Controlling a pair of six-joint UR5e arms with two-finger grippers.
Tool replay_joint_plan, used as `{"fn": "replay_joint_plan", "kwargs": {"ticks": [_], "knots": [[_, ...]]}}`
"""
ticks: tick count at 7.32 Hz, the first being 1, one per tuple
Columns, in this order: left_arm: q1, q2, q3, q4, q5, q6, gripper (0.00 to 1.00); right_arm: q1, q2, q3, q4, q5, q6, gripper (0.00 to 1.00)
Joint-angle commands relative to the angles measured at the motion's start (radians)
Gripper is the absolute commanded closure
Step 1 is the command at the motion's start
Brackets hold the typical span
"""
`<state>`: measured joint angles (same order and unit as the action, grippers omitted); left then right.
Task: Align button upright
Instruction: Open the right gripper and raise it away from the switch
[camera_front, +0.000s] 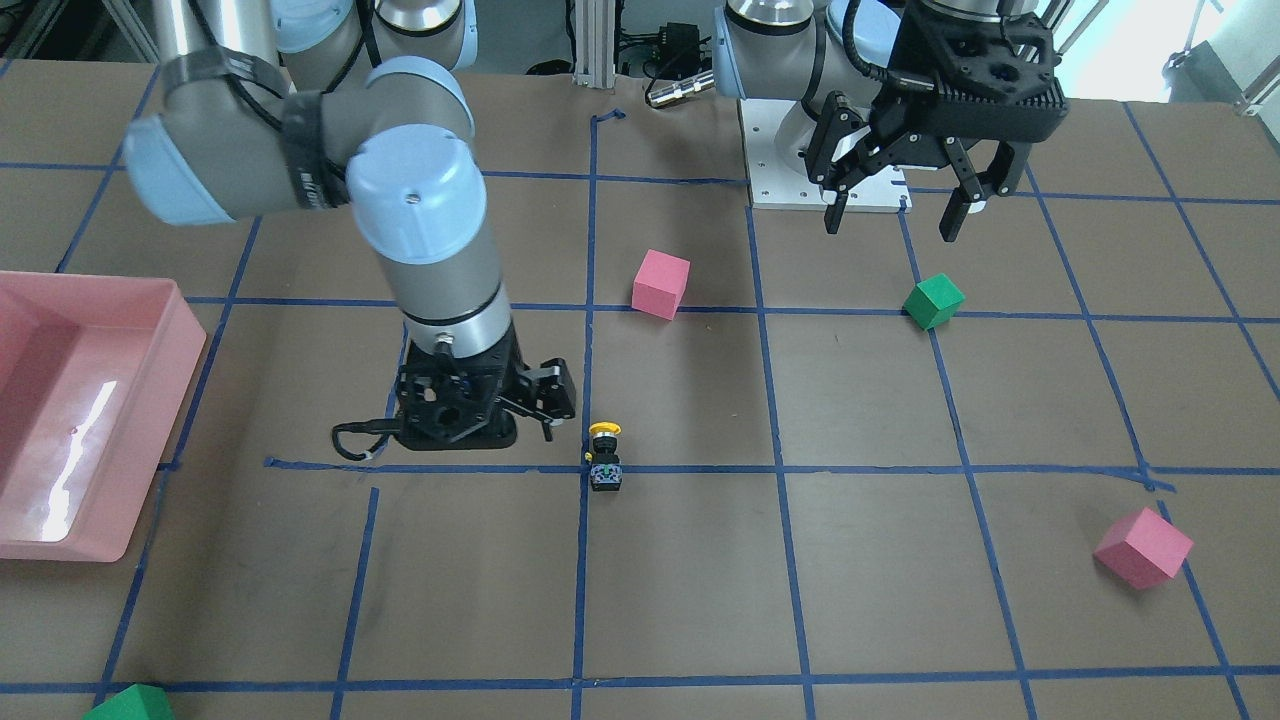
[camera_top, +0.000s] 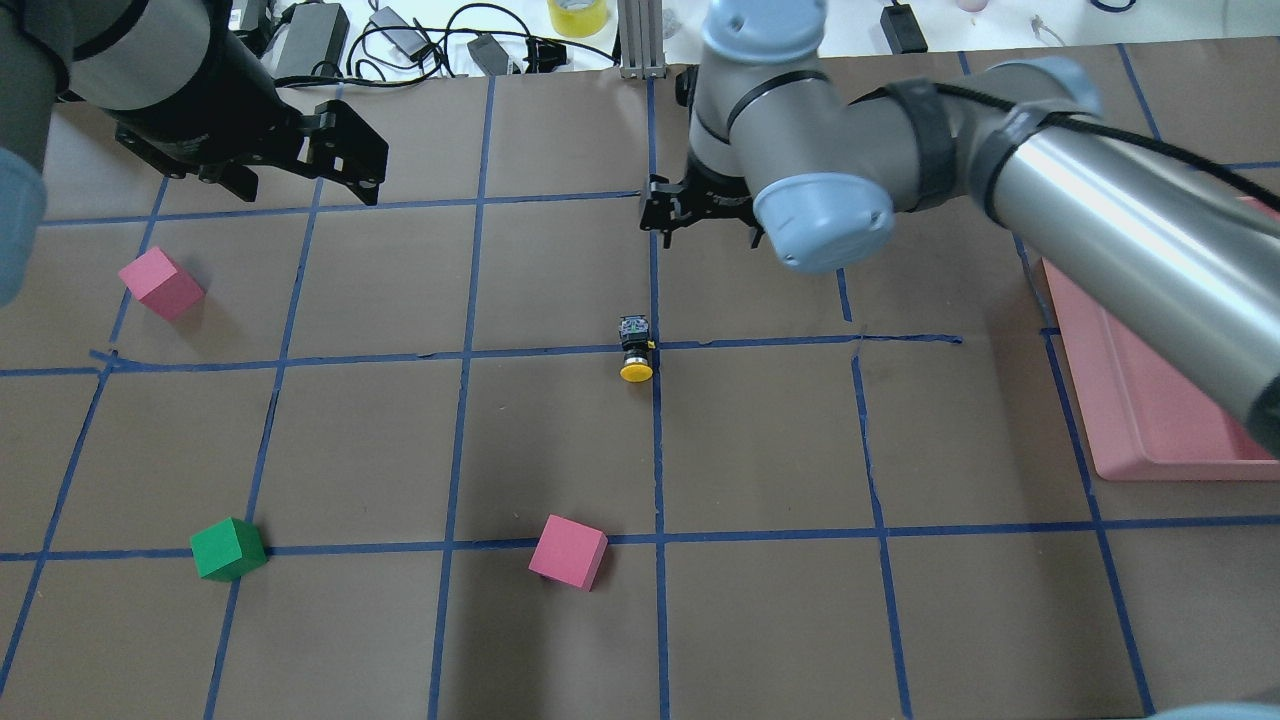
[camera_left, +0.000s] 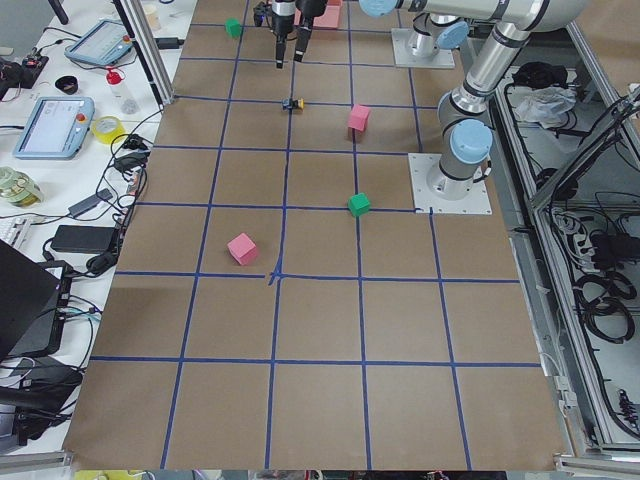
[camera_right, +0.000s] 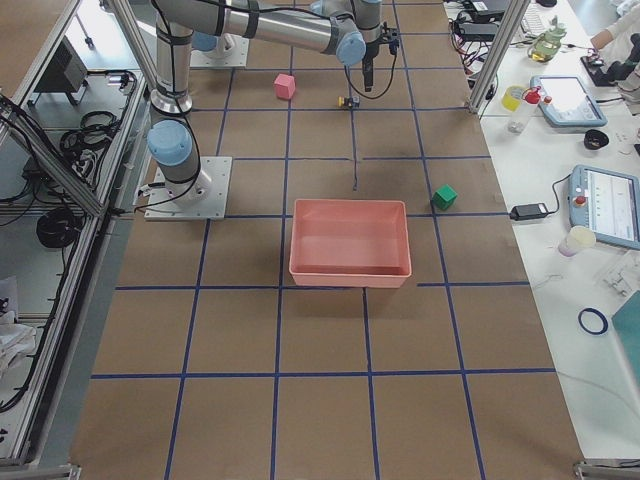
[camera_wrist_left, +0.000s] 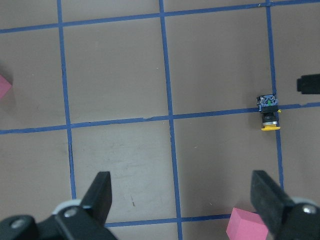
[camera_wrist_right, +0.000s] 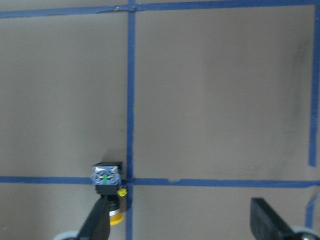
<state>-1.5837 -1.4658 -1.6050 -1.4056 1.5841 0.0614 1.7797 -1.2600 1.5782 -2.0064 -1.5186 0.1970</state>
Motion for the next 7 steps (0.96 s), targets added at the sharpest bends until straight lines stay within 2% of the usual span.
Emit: {"fn": "replay_joint_plan", "kwargs": {"ticks": [1,2,4,7], "knots": [[-0.004,-0.024,-0.015,0.0,0.0,0.0,0.0,-0.144,-0.134,-0.016,0.232,-0.002,-0.201,0.0],[-0.01,-0.028,-0.059,0.049,-0.001,-0.008,0.0,-0.161,-0.187,-0.044,0.326,-0.011,-0.226,0.0],[-0.034,-0.033,-0.239,0.353,-0.001,-0.053,0.0,-0.161,-0.249,-0.101,0.408,-0.026,-0.226,0.0],[-0.125,-0.08,-0.436,0.743,0.002,-0.15,0.0,-0.161,-0.275,-0.119,0.425,-0.044,-0.252,0.0]]}}
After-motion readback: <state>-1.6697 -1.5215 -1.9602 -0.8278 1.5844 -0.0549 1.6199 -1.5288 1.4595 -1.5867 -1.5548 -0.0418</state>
